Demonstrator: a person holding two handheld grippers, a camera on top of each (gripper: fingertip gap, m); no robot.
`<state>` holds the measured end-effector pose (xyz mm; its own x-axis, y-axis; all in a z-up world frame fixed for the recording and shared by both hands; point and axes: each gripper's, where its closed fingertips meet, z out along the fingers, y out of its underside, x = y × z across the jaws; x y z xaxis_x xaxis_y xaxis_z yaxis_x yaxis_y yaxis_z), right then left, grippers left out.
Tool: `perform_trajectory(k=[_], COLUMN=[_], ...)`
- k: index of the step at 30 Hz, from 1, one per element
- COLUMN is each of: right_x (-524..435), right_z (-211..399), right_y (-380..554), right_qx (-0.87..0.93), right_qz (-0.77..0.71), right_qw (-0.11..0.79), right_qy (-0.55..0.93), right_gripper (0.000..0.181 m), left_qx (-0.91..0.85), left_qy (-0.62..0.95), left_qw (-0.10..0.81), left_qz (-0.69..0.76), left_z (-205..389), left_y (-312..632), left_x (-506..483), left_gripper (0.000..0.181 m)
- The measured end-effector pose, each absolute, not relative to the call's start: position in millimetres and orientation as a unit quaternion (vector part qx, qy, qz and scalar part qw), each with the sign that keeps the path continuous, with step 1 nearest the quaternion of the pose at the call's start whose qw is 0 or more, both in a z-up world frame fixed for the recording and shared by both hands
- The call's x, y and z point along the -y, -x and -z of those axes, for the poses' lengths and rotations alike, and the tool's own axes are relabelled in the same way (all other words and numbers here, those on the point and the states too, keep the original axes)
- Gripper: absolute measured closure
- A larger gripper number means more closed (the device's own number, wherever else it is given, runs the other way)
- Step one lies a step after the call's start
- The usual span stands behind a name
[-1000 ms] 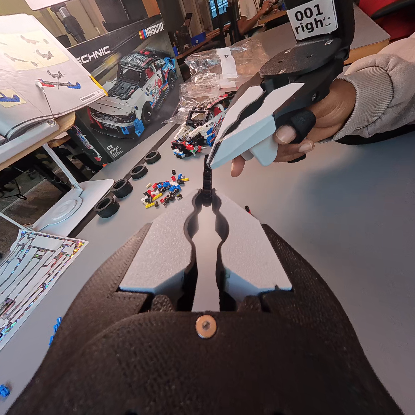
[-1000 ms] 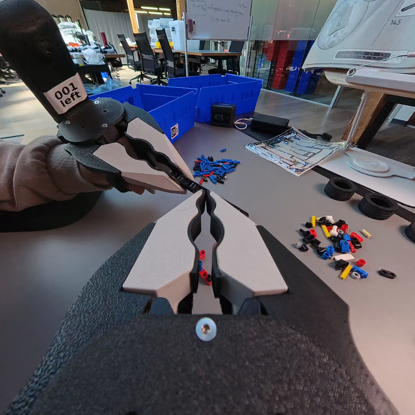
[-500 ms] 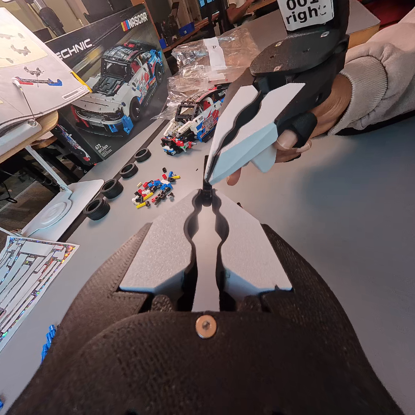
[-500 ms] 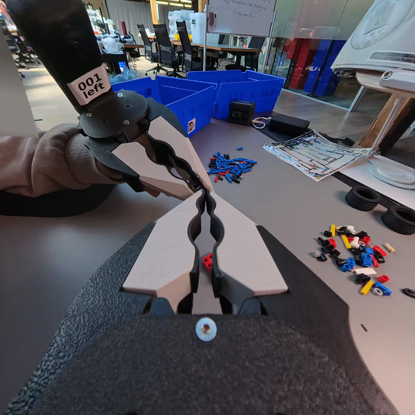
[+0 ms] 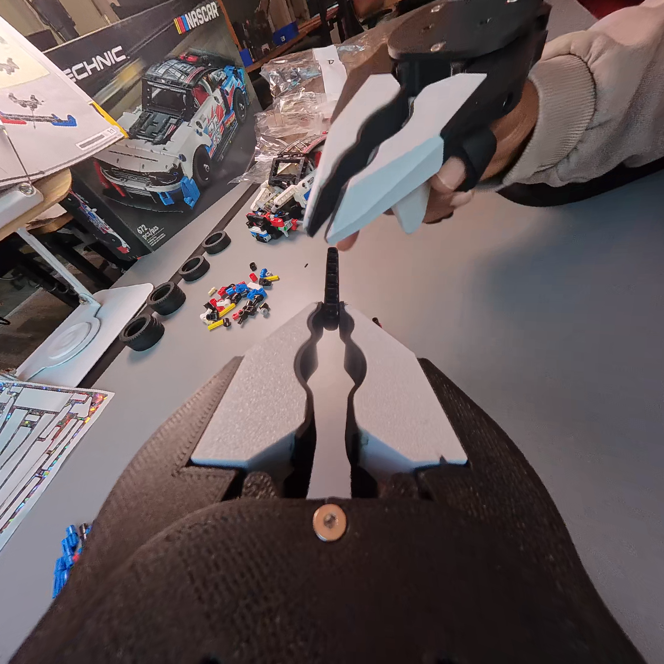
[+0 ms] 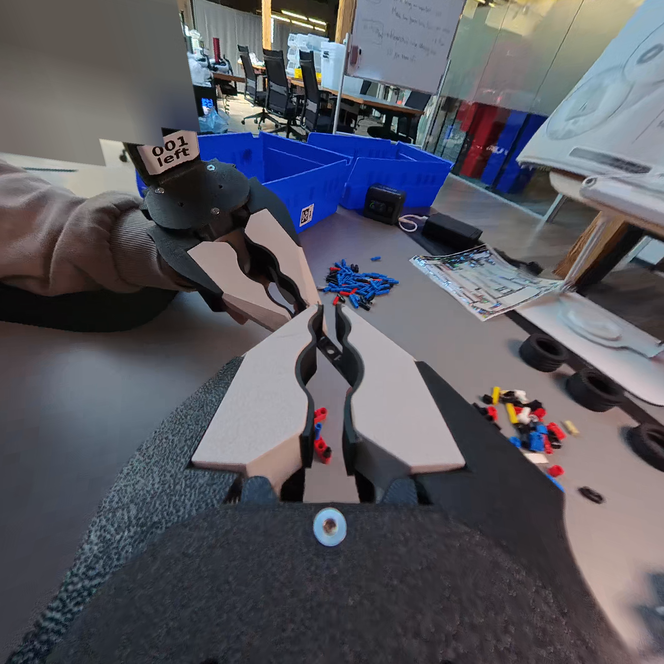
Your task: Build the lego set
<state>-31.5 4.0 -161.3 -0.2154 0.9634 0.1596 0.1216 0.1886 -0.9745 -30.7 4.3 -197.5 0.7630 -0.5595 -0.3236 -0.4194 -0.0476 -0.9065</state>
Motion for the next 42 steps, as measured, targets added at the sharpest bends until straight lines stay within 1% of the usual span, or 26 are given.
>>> perform_trajectory(k=[1, 3, 4, 5, 6, 7, 8, 9, 11, 12, 13, 15, 18, 21, 22, 23, 24, 28, 29, 31, 32, 33, 35, 36, 42], right_x=[-8.6, -16.7, -20.2, -21.5, -21.3, -19.4, -17.5, -19.0, -16.6, -21.0, -33.1, -58.4, -73.9, -77.3, -78.3, -79.0, -78.4, -84.5, -88.0, -94.5, -95.6, -94.9, -93.9, -93.5, -98.1], right_z=[159.8, 173.3, 182.1, 189.5, 194.5, 198.0, 202.2, 206.0, 210.7, 216.1, 225.8, 248.1, 271.2, 278.2, 277.9, 275.9, 270.1, 214.4, 201.8, 186.7, 181.5, 177.2, 167.0, 162.2, 149.0], right_y=[26.7, 18.3, 15.1, 13.1, 12.8, 13.3, 13.1, 12.5, 7.0, 4.5, 2.7, -1.9, -5.9, -4.8, -4.0, -2.9, -1.4, 10.8, 12.5, 11.9, 10.0, 7.4, 3.6, 2.6, 0.5], right_qx=[0.644, 0.699, 0.719, 0.732, 0.738, 0.742, 0.749, 0.758, 0.776, 0.782, 0.79, 0.801, 0.807, 0.813, 0.813, 0.811, 0.803, 0.705, 0.676, 0.633, 0.617, 0.606, 0.586, 0.582, 0.558], right_qz=[-0.451, -0.404, -0.384, -0.371, -0.365, -0.363, -0.356, -0.341, -0.348, -0.345, -0.322, -0.281, -0.262, -0.246, -0.242, -0.242, -0.255, -0.382, -0.408, -0.432, -0.44, -0.448, -0.458, -0.459, -0.452], right_qw=[0.457, 0.437, 0.427, 0.423, 0.424, 0.425, 0.423, 0.422, 0.393, 0.371, 0.356, 0.328, 0.286, 0.278, 0.279, 0.284, 0.292, 0.362, 0.382, 0.416, 0.432, 0.445, 0.471, 0.482, 0.508], right_qy=[0.416, 0.396, 0.392, 0.384, 0.377, 0.371, 0.366, 0.363, 0.351, 0.364, 0.381, 0.415, 0.445, 0.449, 0.451, 0.451, 0.452, 0.475, 0.481, 0.489, 0.488, 0.484, 0.473, 0.468, 0.475], right_gripper=[0.168, 0.136, 0.129, 0.128, 0.132, 0.141, 0.161, 0.171, 0.174, 0.175, 0.176, 0.176, 0.176, 0.175, 0.172, 0.16, 0.152, 0.152, 0.152, 0.153, 0.155, 0.16, 0.177, 0.181, 0.181], left_qx=[-0.337, -0.338, -0.342, -0.346, -0.351, -0.357, -0.364, -0.366, -0.357, -0.342, -0.326, -0.3, -0.284, -0.273, -0.263, -0.247, -0.225, -0.083, -0.042, 0.028, 0.059, 0.085, 0.123, 0.137, 0.149], left_qy=[0.721, 0.718, 0.714, 0.71, 0.707, 0.706, 0.705, 0.707, 0.716, 0.721, 0.726, 0.738, 0.748, 0.754, 0.756, 0.757, 0.758, 0.739, 0.728, 0.697, 0.681, 0.669, 0.654, 0.648, 0.651], left_qw=[0.602, 0.605, 0.607, 0.608, 0.608, 0.606, 0.603, 0.598, 0.594, 0.596, 0.599, 0.598, 0.595, 0.59, 0.593, 0.598, 0.606, 0.667, 0.683, 0.717, 0.73, 0.738, 0.746, 0.749, 0.742], left_qz=[0.063, 0.068, 0.072, 0.079, 0.084, 0.085, 0.086, 0.087, 0.09, 0.089, 0.087, 0.087, 0.082, 0.089, 0.091, 0.089, 0.087, 0.051, 0.042, 0.015, -0.004, -0.015, -0.03, -0.032, -0.057], left_z=[197.0, 195.3, 194.3, 193.4, 193.4, 194.4, 196.0, 198.3, 200.4, 198.5, 195.8, 193.1, 194.6, 198.0, 197.1, 194.7, 189.9, 141.9, 126.6, 94.7, 80.2, 67.6, 48.1, 40.8, 26.6], left_y=[32.1, 33.5, 32.2, 29.8, 27.1, 25.2, 23.2, 22.2, 22.8, 26.7, 33.1, 45.9, 55.9, 56.2, 57.1, 60.3, 65.5, 118.6, 138.0, 180.0, 202.5, 222.9, 258.1, 272.4, 315.5], left_x=[-4.0, -3.4, -2.3, -0.9, 0.2, 0.8, 1.6, 1.9, 0.3, -2.2, -4.8, -8.5, -10.9, -12.0, -13.5, -16.9, -22.2, -69.0, -84.3, -115.2, -130.1, -145.2, -175.8, -190.5, -265.5], left_gripper=[0.175, 0.175, 0.175, 0.175, 0.175, 0.175, 0.175, 0.174, 0.171, 0.159, 0.151, 0.149, 0.149, 0.148, 0.149, 0.151, 0.153, 0.164, 0.168, 0.181, 0.181, 0.181, 0.181, 0.181, 0.181])
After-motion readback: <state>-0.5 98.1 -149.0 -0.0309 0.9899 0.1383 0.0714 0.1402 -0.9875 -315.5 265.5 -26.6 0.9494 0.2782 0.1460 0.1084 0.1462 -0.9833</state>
